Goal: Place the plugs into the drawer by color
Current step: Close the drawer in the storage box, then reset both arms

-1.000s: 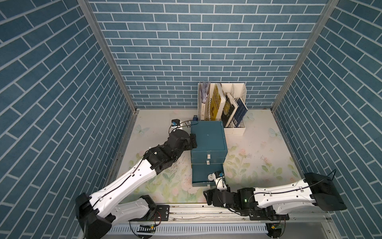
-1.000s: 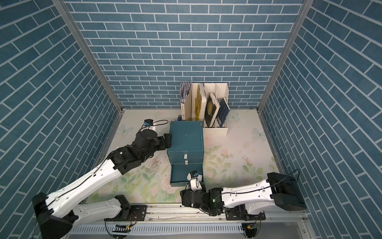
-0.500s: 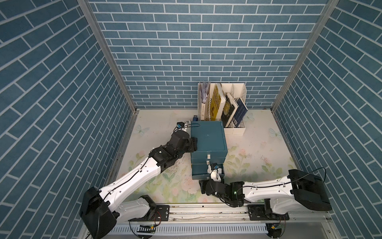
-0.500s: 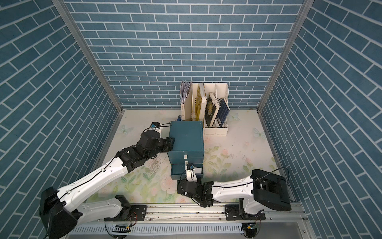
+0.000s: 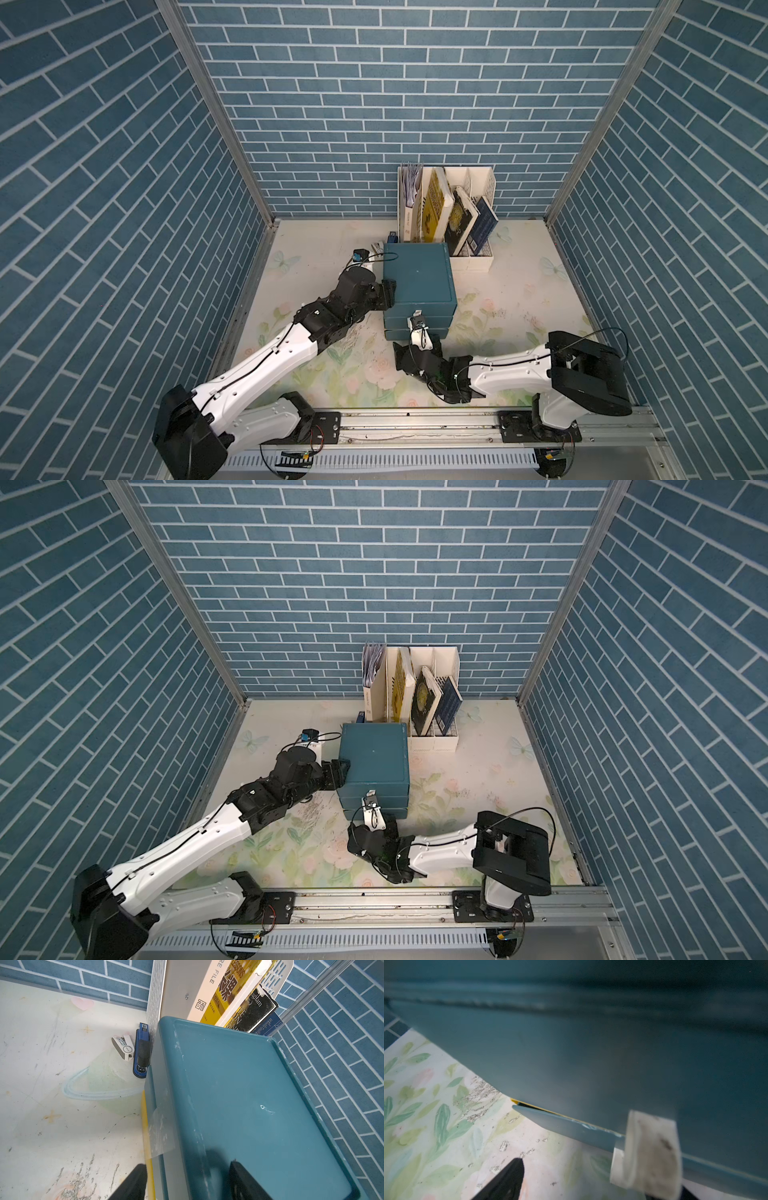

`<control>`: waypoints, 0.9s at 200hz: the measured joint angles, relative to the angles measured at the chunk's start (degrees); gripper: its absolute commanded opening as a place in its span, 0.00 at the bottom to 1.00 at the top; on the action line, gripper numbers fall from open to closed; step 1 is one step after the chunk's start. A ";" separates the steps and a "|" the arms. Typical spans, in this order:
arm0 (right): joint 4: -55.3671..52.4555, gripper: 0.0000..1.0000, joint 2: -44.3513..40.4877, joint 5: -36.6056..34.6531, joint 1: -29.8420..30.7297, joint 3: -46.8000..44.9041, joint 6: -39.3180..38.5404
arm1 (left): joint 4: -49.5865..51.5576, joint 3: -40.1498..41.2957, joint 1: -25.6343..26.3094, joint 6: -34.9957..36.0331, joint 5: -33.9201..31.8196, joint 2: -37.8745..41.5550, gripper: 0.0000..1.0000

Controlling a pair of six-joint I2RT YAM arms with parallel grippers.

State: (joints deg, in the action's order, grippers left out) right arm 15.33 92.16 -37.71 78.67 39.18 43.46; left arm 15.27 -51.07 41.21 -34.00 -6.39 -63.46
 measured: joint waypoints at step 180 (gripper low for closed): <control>-12.87 1.00 -53.96 -15.96 -58.55 -18.27 -23.80 | -27.96 15.72 -33.22 15.17 -36.59 -10.86 1.00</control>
State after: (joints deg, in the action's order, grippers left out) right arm 2.46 38.20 -53.67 20.12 20.91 19.66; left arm -12.69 -35.35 7.99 -18.83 -42.98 -74.32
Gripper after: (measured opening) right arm 0.999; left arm 0.999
